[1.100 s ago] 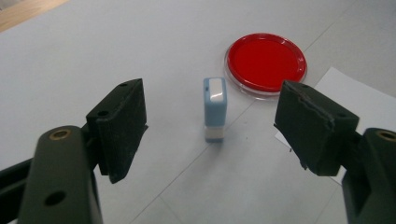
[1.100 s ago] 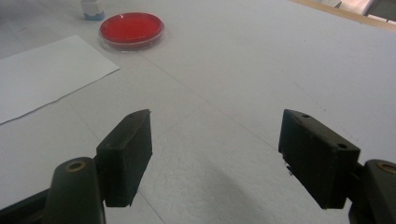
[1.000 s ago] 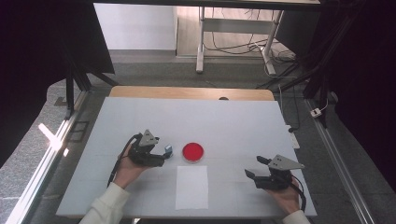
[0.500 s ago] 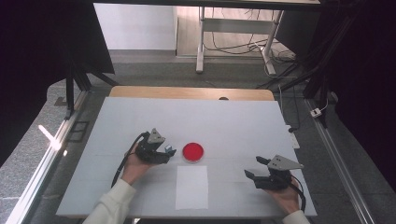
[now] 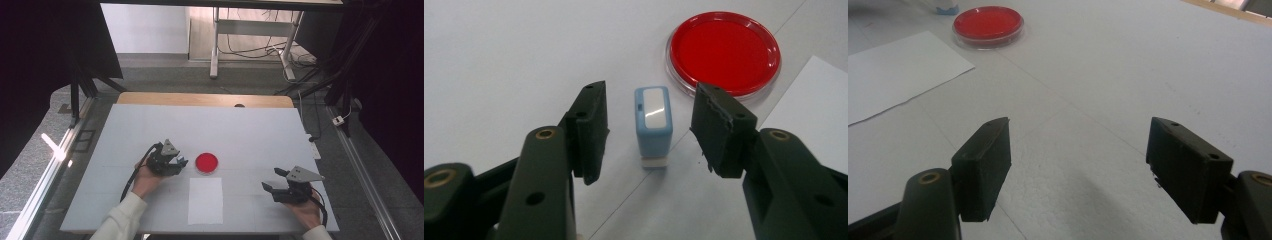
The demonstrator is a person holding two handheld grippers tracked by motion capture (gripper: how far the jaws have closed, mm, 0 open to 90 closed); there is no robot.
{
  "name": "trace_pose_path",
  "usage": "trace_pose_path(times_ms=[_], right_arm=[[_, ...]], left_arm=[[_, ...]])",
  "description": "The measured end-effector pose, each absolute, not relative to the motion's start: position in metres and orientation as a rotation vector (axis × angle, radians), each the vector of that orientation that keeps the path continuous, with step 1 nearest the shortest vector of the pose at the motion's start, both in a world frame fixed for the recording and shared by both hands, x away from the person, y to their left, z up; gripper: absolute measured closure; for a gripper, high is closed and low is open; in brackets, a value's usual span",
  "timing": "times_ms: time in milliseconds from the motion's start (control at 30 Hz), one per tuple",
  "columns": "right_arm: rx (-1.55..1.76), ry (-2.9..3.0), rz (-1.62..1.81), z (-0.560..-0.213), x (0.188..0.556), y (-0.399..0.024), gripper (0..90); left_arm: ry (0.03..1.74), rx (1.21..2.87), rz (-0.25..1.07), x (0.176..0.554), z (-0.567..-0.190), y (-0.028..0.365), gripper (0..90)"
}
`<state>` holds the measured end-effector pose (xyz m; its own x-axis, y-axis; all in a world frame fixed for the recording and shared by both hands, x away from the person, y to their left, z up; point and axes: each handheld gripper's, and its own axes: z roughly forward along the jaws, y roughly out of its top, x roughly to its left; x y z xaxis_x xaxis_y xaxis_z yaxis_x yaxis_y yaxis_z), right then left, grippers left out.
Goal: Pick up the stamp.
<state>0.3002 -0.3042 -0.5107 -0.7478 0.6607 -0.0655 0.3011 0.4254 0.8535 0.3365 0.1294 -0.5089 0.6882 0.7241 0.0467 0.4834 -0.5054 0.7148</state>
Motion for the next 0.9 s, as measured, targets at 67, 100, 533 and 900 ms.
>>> trace_pose_path(times_ms=[67, 100, 533, 900], right_arm=[[0.817, 2.295, 1.252, -0.5107, 0.3001, -0.3039, 25.9], [0.817, 2.295, 1.253, -0.5107, 0.3002, -0.3039, 26.0], [0.819, 2.3, 1.249, -0.5113, 0.3002, -0.3039, 26.0], [0.808, 2.295, 1.246, -0.5109, 0.2995, -0.3039, 26.3]], left_arm=[[0.919, 2.204, 0.451, 0.3363, -0.5093, 0.1289, 51.7], [0.919, 2.204, 0.451, 0.3363, -0.5093, 0.1289, 53.2], [0.895, 2.198, 0.459, 0.3349, -0.5095, 0.1306, 73.9], [0.89, 2.198, 0.467, 0.3342, -0.5087, 0.1316, 75.0]])
